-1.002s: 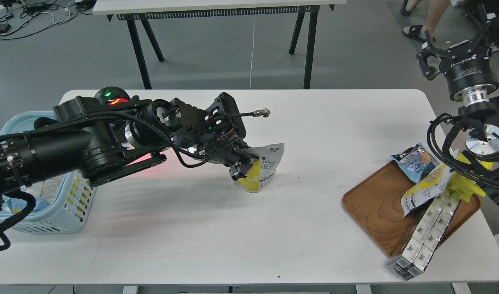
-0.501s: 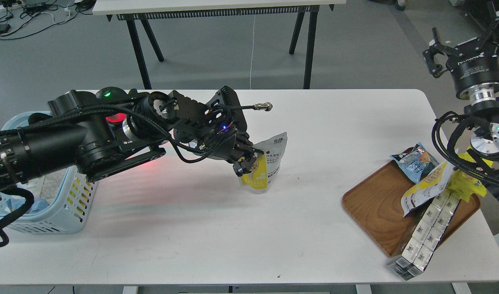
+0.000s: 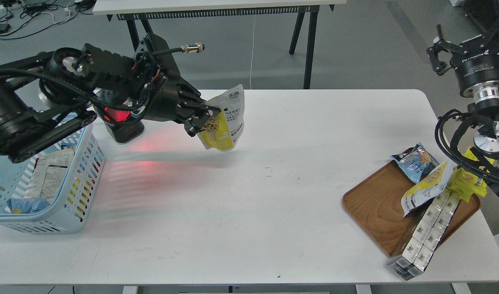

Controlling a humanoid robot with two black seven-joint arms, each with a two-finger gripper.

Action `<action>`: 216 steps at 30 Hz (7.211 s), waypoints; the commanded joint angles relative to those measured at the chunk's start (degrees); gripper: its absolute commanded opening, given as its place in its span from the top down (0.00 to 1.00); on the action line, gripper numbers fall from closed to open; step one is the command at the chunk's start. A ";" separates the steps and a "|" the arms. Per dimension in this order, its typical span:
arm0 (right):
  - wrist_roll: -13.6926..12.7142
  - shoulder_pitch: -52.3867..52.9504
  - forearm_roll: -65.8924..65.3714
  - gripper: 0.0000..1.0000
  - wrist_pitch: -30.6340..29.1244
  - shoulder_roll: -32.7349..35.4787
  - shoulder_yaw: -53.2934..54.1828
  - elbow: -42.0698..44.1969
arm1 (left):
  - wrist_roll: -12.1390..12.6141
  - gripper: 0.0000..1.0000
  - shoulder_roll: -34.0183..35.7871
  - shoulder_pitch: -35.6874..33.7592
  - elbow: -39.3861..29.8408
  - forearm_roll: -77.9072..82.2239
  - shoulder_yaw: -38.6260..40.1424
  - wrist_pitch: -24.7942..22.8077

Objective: Scan snack and place in basket

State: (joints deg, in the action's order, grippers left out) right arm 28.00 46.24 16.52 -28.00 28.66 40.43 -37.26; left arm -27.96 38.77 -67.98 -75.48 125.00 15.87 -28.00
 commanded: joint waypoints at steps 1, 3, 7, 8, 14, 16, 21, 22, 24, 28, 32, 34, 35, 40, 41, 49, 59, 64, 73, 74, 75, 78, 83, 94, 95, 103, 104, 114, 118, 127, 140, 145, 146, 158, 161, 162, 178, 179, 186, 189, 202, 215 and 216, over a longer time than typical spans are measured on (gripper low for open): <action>0.00 0.08 0.01 0.00 0.00 0.00 0.00 0.00 | -0.04 1.00 2.88 0.31 0.50 0.00 -0.05 0.00; 0.00 0.17 0.01 0.00 0.00 0.00 0.00 0.00 | -0.04 1.00 3.77 0.48 0.85 0.00 -0.23 0.00; 0.00 0.17 0.01 0.00 0.00 -0.09 0.00 0.00 | -0.04 1.00 5.08 0.75 1.99 0.00 -0.49 0.00; 0.00 0.17 0.01 0.00 0.00 -0.09 0.00 0.00 | -0.04 1.00 5.35 0.92 2.43 0.00 -0.67 0.00; 0.00 0.17 -0.08 0.00 0.00 -0.09 -0.08 0.00 | -0.04 1.00 5.96 2.15 4.90 0.00 -0.67 0.00; 0.00 0.17 0.01 0.00 0.00 -0.09 0.00 0.00 | -0.04 1.00 6.14 2.42 5.07 0.00 -0.67 0.00; 0.00 0.26 0.00 0.00 0.00 0.00 0.00 0.09 | -0.04 1.00 6.84 3.12 5.07 0.00 -0.67 0.00; 0.00 0.26 0.01 0.00 0.00 0.00 0.00 0.09 | -0.04 1.00 6.93 3.12 5.16 0.00 -0.67 0.00; 0.00 0.17 0.01 0.00 0.00 -0.09 0.44 0.09 | -0.04 1.00 6.93 3.12 5.25 0.00 -0.58 0.00; 0.00 0.08 0.00 0.00 0.00 -0.44 1.85 0.00 | -0.04 1.00 7.11 3.12 6.04 0.00 -0.58 0.00; 0.00 0.08 0.00 0.00 0.00 -0.53 1.85 0.00 | -0.04 1.00 8.42 4.43 6.04 0.00 -0.58 0.00; 0.00 0.08 0.01 0.00 0.00 -0.53 1.94 0.00 | -0.04 1.00 8.69 5.58 5.95 0.00 -0.32 0.00; 0.00 0.08 0.01 0.00 0.00 -0.53 1.94 0.00 | -0.04 1.00 8.60 5.76 6.04 0.00 -0.23 0.00; 0.00 -0.01 -0.08 0.00 0.00 -0.80 1.94 0.00 | -0.04 1.00 8.34 5.85 6.04 0.00 -0.14 0.00; 0.00 -0.01 0.00 0.00 0.00 -0.88 1.94 0.00 | -0.04 1.00 8.25 5.85 6.04 0.00 -0.14 0.00; 0.00 0.08 -0.08 0.00 0.00 -0.88 1.85 0.00 | -0.04 1.00 7.99 5.67 6.04 0.00 0.04 0.00; 0.00 0.08 -0.08 0.00 0.00 -0.71 1.85 0.00 | -0.04 1.00 7.55 4.00 5.87 0.00 1.70 0.00; 0.00 -0.01 -0.08 0.00 0.00 -0.71 1.85 0.00 | -0.04 1.00 7.55 3.91 5.87 0.00 1.70 0.00; 0.00 -0.01 -0.08 0.00 0.00 -0.71 1.76 0.00 | -0.04 1.00 5.97 4.00 5.34 0.00 1.44 0.00; 0.00 -0.01 -0.08 0.00 0.00 -0.71 1.76 0.00 | -0.04 1.00 5.79 4.00 5.43 0.00 1.44 0.00; 0.00 -0.01 -0.08 0.00 0.00 -0.71 1.85 0.00 | -0.04 1.00 5.70 4.09 5.43 0.00 1.53 0.00; 0.00 -0.01 -0.08 0.00 0.00 -0.53 1.85 0.00 | -0.04 1.00 5.61 4.00 5.43 0.00 1.53 0.00; 0.00 -0.01 -0.08 0.00 0.00 -0.79 1.85 0.00 | -0.04 1.00 5.96 3.91 5.43 0.00 1.62 0.00; 0.00 -0.01 -0.08 0.00 0.00 -0.88 1.76 -0.09 | -0.04 1.00 7.19 3.91 4.73 0.00 5.39 0.00; 0.00 -0.01 -0.08 0.00 0.00 -0.80 1.76 0.00 | -0.04 1.00 7.63 4.00 4.20 0.00 5.92 0.00; 0.00 0.26 -0.17 0.00 0.00 -0.53 1.67 -0.09 | -0.04 1.00 12.46 3.91 -0.99 -2.65 10.22 0.00; 0.00 0.17 -0.17 0.00 0.00 -0.36 1.67 -0.09 | -0.04 1.00 13.25 3.83 -1.08 -2.83 10.93 0.00; 0.00 -0.09 -0.17 0.00 0.00 -0.62 1.67 -0.09 | -0.04 1.00 19.40 1.28 -1.25 -3.01 16.03 0.00; 0.00 -0.18 -0.17 0.00 0.00 -0.88 1.67 -0.09 | -0.04 1.00 23.88 1.19 -1.25 -3.01 16.21 0.00; 0.00 -0.09 -0.26 0.00 0.00 -1.58 1.41 0.09 | -0.04 1.00 33.64 3.47 -1.17 -5.19 14.98 0.00; 0.00 -0.18 -0.35 0.00 0.00 -1.59 1.23 0.17 | -0.04 1.00 41.82 5.58 -0.73 -20.31 1.36 0.00; 0.00 -0.27 -0.35 0.00 0.00 -1.59 1.23 0.35 | -0.04 1.00 42.97 5.58 -0.64 -22.51 -3.21 0.00; 0.00 -0.27 -0.35 0.00 0.00 -1.59 1.23 0.61 | -0.04 1.00 42.97 5.58 -0.64 -23.04 -3.56 0.00; 0.00 -0.27 -0.35 0.00 0.00 -1.67 1.23 1.58 | -0.04 1.00 42.97 6.02 -0.02 -24.36 -8.84 0.00; 0.00 -0.27 -0.35 0.00 0.00 -2.02 1.23 1.58 | -0.04 0.99 42.97 6.11 0.42 -24.63 -8.75 0.00; 0.00 -0.27 -0.35 0.00 0.00 -2.03 1.23 1.58 | -0.04 0.97 42.97 6.11 0.42 -24.63 -8.75 0.00; 0.00 -0.27 -0.52 0.00 0.00 -2.03 1.15 1.49 | -0.04 0.01 39.99 5.41 8.66 -46.83 -2.62 0.00; 0.00 -0.18 -0.52 0.00 0.00 -1.94 1.06 1.49 | -0.04 0.01 38.41 5.32 10.77 -50.43 -0.86 0.00; 0.00 0.43 -0.52 0.00 0.00 -1.76 1.67 1.05 | -0.04 0.01 26.38 4.88 24.65 -66.00 9.08 0.00; 0.00 0.61 -0.52 0.00 0.00 -1.41 2.29 1.23 | -0.04 0.01 21.01 4.70 30.02 -71.98 11.28 0.00; -0.14 1.40 -0.61 0.00 0.00 -1.06 2.82 1.40 | -0.04 0.00 -2.98 3.91 49.45 -105.19 13.39 0.00; -4.18 2.37 -0.52 0.00 0.00 -4.31 5.36 2.37 | 6.51 0.00 -18.28 4.17 57.02 -136.42 19.01 0.00; -4.44 2.37 -0.52 0.00 0.00 -4.40 5.71 2.37 | 6.60 0.00 -18.99 4.61 57.11 -137.21 19.54 0.00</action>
State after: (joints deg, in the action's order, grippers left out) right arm 24.01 48.52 16.00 -28.00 24.87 45.33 -34.94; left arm -21.56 22.35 -64.29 -19.14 -9.46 33.56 -27.99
